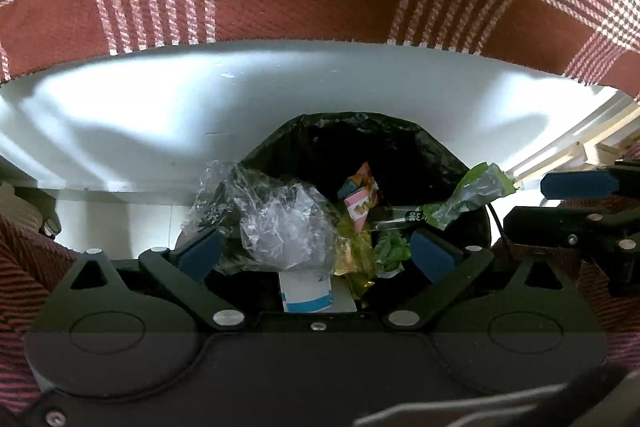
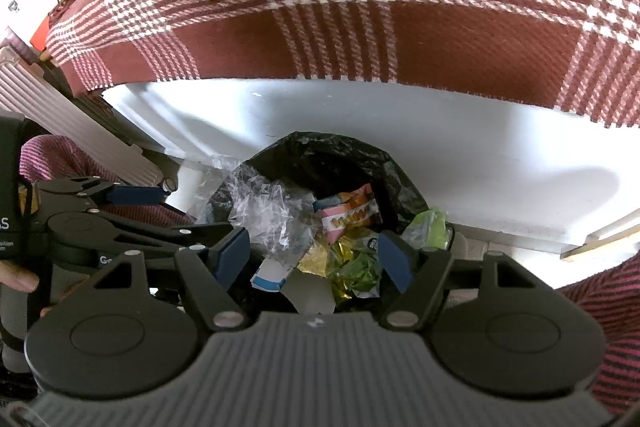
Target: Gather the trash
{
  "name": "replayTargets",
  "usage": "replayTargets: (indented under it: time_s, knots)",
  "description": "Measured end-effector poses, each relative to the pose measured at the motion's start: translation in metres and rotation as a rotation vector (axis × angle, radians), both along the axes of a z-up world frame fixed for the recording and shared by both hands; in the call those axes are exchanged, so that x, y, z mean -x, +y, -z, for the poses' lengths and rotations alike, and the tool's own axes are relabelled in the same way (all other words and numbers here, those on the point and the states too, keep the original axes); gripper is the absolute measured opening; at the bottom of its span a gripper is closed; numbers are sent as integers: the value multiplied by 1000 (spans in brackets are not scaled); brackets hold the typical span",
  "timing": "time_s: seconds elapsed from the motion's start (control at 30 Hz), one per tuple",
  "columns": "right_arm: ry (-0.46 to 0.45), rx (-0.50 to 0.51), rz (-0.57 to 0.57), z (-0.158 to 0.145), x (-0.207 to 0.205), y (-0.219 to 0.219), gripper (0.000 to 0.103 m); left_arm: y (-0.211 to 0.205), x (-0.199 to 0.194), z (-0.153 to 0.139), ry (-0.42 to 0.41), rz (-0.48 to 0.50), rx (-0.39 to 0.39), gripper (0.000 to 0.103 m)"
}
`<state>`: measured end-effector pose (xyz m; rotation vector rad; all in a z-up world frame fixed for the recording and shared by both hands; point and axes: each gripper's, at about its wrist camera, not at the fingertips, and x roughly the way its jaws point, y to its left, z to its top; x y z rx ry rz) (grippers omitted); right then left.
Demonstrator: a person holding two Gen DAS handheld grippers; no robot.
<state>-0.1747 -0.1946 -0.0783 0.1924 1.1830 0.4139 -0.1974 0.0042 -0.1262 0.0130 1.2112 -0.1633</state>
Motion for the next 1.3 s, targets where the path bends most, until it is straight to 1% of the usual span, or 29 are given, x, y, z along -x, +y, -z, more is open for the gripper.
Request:
replayTargets:
  time_s: [0.17, 1.3]
  knots:
    - [-2, 5, -1, -1, 1, 1, 81, -1, 1, 2, 4, 0, -12, 96]
    - [4, 7, 1, 2, 2, 5, 81, 3, 0, 5, 10, -11, -8, 96]
